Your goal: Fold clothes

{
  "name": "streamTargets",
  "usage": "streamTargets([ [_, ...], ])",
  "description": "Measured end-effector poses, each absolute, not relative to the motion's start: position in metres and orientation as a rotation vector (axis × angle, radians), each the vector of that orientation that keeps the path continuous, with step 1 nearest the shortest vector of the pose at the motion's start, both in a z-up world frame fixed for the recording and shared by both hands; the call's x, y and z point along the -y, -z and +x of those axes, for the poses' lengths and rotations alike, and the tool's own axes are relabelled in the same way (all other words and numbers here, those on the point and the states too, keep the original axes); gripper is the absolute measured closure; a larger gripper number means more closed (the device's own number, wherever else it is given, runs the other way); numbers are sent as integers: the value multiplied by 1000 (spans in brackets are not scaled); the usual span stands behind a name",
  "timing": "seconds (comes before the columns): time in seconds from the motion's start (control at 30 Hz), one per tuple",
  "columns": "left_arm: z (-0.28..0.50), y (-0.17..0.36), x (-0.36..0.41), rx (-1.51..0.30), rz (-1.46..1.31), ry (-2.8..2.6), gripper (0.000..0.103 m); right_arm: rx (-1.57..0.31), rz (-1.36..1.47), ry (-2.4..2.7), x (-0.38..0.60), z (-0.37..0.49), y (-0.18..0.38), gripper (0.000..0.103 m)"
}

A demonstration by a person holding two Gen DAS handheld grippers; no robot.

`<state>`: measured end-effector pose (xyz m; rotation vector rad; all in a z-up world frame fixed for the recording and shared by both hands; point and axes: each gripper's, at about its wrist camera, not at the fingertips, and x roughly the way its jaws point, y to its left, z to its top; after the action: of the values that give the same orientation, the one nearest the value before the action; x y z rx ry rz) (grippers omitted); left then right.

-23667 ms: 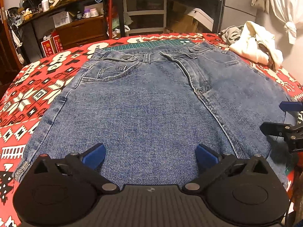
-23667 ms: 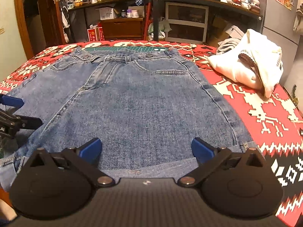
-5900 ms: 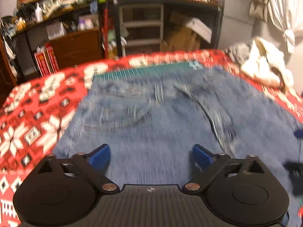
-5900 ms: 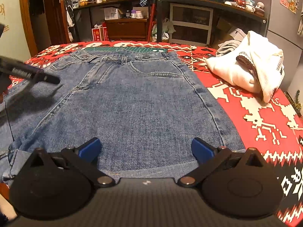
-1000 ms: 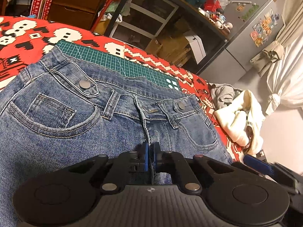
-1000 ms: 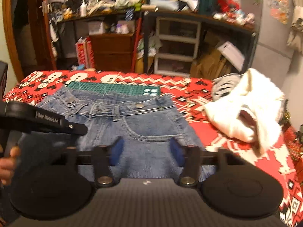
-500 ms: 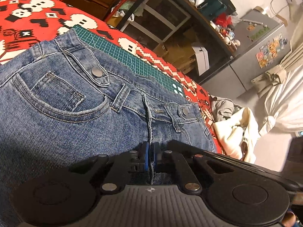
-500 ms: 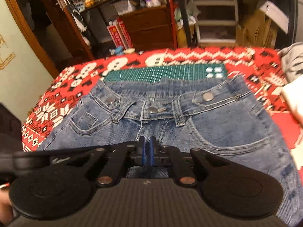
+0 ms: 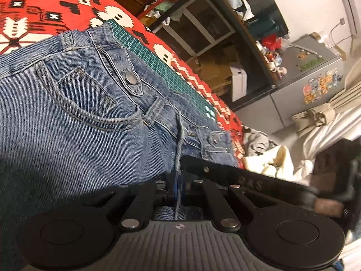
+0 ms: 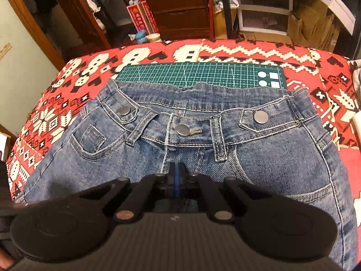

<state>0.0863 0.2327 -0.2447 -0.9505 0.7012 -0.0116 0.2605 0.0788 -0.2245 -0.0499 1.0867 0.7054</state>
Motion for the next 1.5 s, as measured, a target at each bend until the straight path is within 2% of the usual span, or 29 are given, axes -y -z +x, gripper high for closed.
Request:
streamTargets([
  [0.33, 96, 240, -207, -762, -772, 2, 100, -1169, 40, -681, -69, 269, 224, 102],
  [0.43, 95, 239, -203, -756, -746, -10, 100, -1163, 51, -692, -62, 257, 222, 98],
  [0.7, 91, 240, -211, -753, -831, -20, 103, -1161, 145, -698, -36, 233, 224, 99],
  [1.03, 81, 236, -217, -793, -798, -72, 103, -1119, 29, -704, -47, 209, 220, 98],
  [1.5, 73, 227, -214, -807, -731, -92, 103, -1102, 6, -696, -51, 192, 215, 96],
])
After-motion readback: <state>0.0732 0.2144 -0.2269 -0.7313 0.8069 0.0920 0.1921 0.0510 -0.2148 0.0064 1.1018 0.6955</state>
